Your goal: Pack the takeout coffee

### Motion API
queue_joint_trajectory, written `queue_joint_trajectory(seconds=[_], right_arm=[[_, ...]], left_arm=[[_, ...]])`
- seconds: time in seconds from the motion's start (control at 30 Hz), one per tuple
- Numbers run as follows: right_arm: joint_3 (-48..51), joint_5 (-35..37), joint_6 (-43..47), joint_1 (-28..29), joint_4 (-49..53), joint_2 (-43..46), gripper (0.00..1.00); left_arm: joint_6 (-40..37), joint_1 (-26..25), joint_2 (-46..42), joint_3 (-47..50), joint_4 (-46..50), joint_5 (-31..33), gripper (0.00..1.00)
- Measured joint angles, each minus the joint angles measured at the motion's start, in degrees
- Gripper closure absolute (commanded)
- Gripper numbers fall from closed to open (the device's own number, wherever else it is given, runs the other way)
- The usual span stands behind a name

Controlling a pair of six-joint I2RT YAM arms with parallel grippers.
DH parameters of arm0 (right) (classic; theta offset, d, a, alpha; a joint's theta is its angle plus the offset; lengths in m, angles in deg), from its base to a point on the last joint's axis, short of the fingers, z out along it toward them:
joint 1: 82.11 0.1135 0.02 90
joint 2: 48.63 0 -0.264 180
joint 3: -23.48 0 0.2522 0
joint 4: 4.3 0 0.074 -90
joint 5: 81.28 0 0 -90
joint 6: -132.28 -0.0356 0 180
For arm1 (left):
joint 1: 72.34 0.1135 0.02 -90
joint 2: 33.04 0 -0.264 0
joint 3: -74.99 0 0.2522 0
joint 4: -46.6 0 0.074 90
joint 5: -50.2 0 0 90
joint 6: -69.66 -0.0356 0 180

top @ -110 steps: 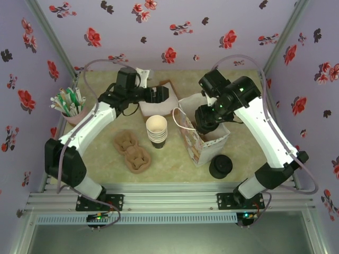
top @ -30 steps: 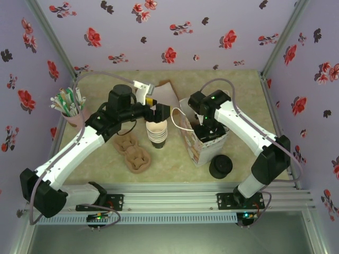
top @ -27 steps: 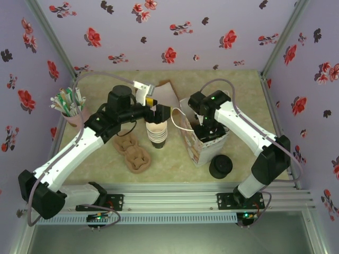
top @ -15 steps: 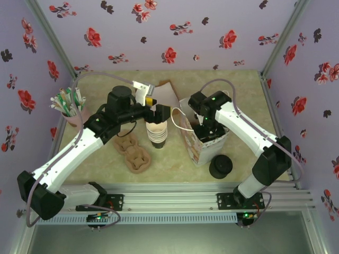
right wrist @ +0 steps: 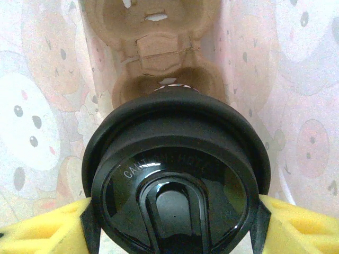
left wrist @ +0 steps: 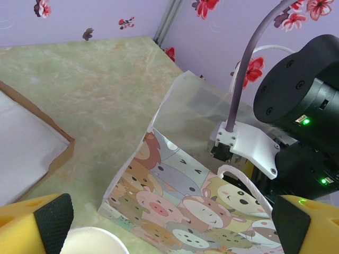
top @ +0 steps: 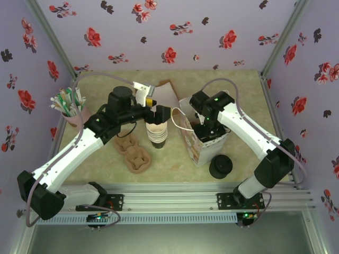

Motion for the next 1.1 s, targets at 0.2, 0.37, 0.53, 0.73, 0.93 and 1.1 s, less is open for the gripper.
queue_joint_trajectory(seconds=[0.2, 0.37, 0.53, 0.73, 0.93, 1.1], right_arm=[[0.0, 0.0, 0.0, 0.0, -0.15, 0.04, 0.31], [0.44, 0.04, 0.02, 0.0, -0.5, 0.28, 0.31], [0.63, 0.22, 0.02, 0.0, -1.14, 1.01, 0.31], [0.63, 0.31, 0.09, 0.09, -1.51, 1.86, 0.31], [0.63, 0.42, 0.46, 0.37, -1.68, 2.25, 0.31], [0.63, 0.44, 0.46, 0.37, -1.7, 2.49, 0.31]], left_arm=[[-0.02, 0.0, 0.02, 0.0, 0.17, 0.0, 0.01], [-0.2, -0.07, 0.02, 0.0, 0.17, 0.04, 0.01], [-0.24, -0.17, 0.04, -0.02, 0.17, 0.37, 0.01], [-0.66, -0.31, 0.44, -0.22, 0.2, 0.5, 0.01], [-0.9, -0.44, 0.66, -0.42, 0.24, 0.59, 0.01], [-0.92, -0.7, 0.68, -0.61, 0.26, 0.59, 0.01]])
